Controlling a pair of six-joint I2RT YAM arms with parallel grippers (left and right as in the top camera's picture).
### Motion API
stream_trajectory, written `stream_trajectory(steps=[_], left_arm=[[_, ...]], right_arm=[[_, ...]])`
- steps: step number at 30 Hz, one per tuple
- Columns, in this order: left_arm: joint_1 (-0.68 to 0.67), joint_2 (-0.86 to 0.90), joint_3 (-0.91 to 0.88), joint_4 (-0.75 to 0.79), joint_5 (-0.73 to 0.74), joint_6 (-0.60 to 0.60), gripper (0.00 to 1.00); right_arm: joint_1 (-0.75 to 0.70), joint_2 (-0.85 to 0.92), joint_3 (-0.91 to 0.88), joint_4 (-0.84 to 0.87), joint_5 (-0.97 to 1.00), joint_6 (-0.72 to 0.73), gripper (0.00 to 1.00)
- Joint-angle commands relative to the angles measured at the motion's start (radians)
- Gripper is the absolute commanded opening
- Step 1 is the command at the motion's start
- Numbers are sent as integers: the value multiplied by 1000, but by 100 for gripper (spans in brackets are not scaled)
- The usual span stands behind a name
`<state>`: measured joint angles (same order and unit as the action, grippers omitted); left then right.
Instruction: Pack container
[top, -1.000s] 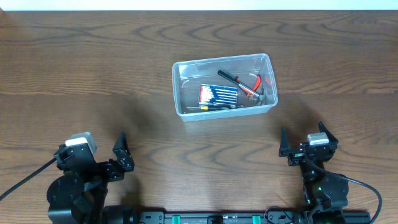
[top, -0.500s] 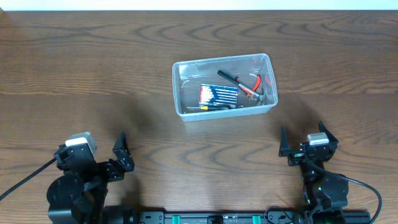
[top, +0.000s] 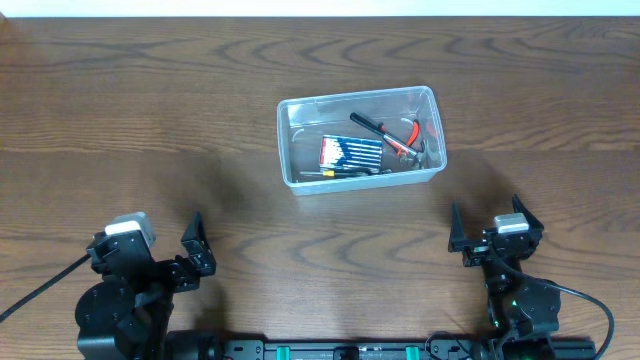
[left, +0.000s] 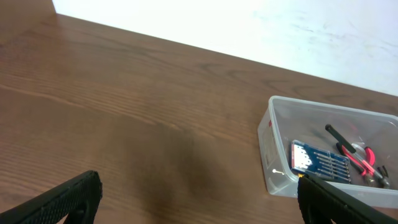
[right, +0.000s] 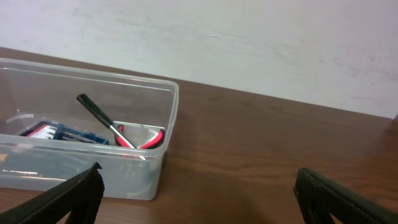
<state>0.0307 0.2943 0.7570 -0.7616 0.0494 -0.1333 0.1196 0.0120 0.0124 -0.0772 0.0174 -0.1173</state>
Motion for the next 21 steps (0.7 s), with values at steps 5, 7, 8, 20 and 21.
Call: stream_trajectory(steps=[5,7,8,20,21], left_arm=[[-3,-2,-7,-2,3,9,98],[-3,-2,-7,-26,1,10,98],[-3,-3,-7,-54,-16,13,98],[14,-223,-249,55,-16,-24,98],[16,-247,-291,117,-16,-24,98]], right_arm=[[-10,-7,-7,3,-7,-11,99],[-10,-7,-7,3,-7,-11,99],[-10,-7,-7,3,-7,-11,99],[-10,-7,-7,3,-7,-11,99],[-10,-7,-7,3,-7,-11,99]])
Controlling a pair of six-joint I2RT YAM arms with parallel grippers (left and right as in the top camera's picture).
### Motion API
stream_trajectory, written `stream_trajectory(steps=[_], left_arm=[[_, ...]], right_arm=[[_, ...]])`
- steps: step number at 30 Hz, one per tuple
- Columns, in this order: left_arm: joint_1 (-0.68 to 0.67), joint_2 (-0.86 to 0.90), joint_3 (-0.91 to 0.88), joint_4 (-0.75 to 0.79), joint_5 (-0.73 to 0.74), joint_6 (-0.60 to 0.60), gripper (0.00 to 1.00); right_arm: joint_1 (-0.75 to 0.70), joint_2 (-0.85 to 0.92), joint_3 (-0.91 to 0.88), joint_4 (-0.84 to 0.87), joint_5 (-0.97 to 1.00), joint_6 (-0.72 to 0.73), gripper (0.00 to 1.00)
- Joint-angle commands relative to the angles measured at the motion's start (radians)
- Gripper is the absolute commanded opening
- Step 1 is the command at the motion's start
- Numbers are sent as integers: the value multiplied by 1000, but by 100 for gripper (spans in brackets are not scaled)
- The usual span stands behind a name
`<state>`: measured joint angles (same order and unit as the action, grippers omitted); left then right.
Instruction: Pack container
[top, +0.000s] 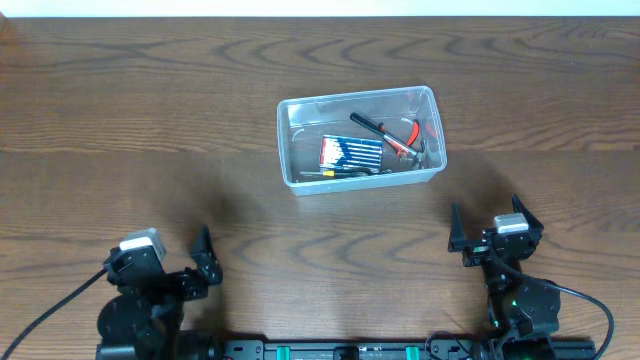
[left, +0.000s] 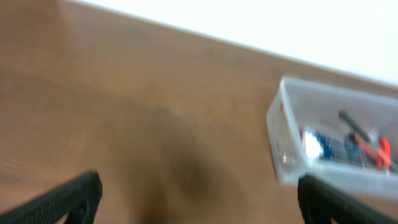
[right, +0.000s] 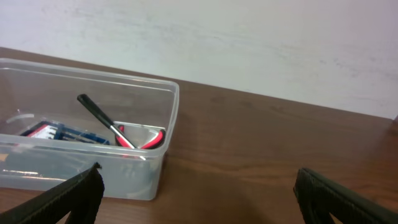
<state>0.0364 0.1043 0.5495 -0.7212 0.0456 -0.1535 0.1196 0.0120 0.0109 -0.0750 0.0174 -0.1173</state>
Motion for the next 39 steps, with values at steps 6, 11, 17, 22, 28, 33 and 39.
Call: stream_trajectory(steps=[6,11,17,22,28,33,39], left_arm=[[10,-102,-292,442,-12,71,98],[10,-102,-434,727,-12,198,98],[6,-103,-546,864,-11,213,98],[-29,-103,-546,750,10,232,98],[-74,-103,-546,663,99,298,98],[-74,-103,-546,665,105,303,98],[-74,-103,-546,665,105,302,98]], right_arm=[[-10,-7,-5,1,-7,-11,100],[-10,-7,-5,1,-7,-11,99],[-10,-7,-5,1,-7,-11,99],[-10,-6,-5,1,-7,-11,99],[-10,-6,-5,1,-7,-11,99],[-10,-6,-5,1,-7,-11,99],[-10,-6,-5,1,-7,-11,99]])
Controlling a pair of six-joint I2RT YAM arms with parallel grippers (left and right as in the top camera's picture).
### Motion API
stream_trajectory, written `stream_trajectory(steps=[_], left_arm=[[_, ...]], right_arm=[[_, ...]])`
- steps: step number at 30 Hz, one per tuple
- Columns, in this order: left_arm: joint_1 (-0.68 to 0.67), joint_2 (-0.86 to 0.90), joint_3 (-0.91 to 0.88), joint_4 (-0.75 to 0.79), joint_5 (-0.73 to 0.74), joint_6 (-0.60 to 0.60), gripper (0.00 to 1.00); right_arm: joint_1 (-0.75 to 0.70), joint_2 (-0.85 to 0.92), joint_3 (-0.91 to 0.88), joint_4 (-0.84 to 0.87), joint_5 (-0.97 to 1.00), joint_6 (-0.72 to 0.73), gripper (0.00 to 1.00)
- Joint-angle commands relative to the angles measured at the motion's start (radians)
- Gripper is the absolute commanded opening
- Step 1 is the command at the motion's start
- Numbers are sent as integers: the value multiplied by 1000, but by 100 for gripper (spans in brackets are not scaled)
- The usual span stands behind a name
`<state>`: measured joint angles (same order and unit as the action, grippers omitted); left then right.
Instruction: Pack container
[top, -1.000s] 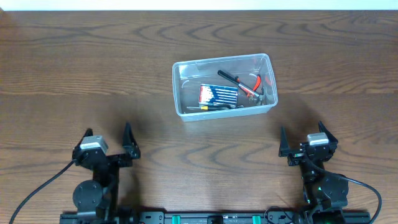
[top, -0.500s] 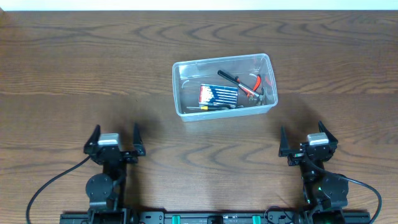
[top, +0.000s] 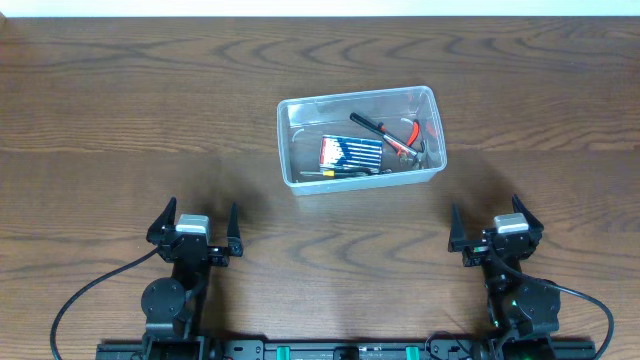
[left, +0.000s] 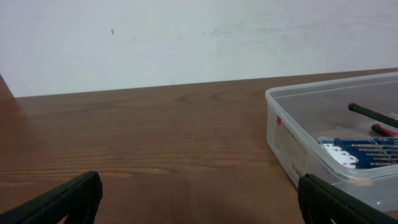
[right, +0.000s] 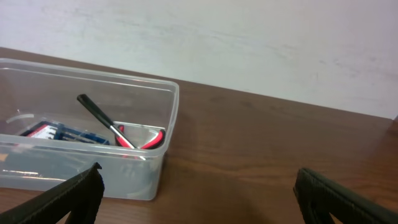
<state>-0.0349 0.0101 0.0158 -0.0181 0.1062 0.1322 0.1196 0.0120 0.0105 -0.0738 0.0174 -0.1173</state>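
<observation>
A clear plastic container (top: 293, 140) stands at the table's middle. Inside lie a blue card of small tools (top: 351, 152), a black-handled tool (top: 368, 123) and red-handled pliers (top: 407, 139). The container (left: 283, 140) shows at the right of the left wrist view and the container (right: 158, 134) at the left of the right wrist view. My left gripper (top: 194, 226) stands open near the front edge, left of the container, with nothing between its fingers. The right gripper (top: 484, 237) is open too, front right, empty.
Brown wooden table (top: 120, 120) all around. A white wall (left: 186, 37) lies beyond the far edge. A black cable (top: 85, 295) runs from the left arm's base.
My left arm has moved right and turned square to the table, so its camera now looks level at the wall and the container's left end. The right arm has not moved.
The left arm stood at the front left, angled toward the container, gripper open. Then it sat lower and a little further right. Now it is squared up further right, still open. The right arm and the container's contents stayed the same throughout.
</observation>
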Motion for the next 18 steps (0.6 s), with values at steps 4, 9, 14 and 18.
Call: stream_trajectory(steps=[4,9,14,18], left_arm=[[-2,-8,-12,-38,44,-6,98],[-2,-8,-12,-38,43,-6,98],[-2,-8,-12,-38,43,-6,98],[-2,-8,-12,-38,43,-6,98]], right_arm=[[-10,-6,-5,0,-7,-11,99],[-10,-6,-5,0,-7,-11,99],[-10,-6,-5,0,-7,-11,99],[-10,-6,-5,0,-7,-11,99]])
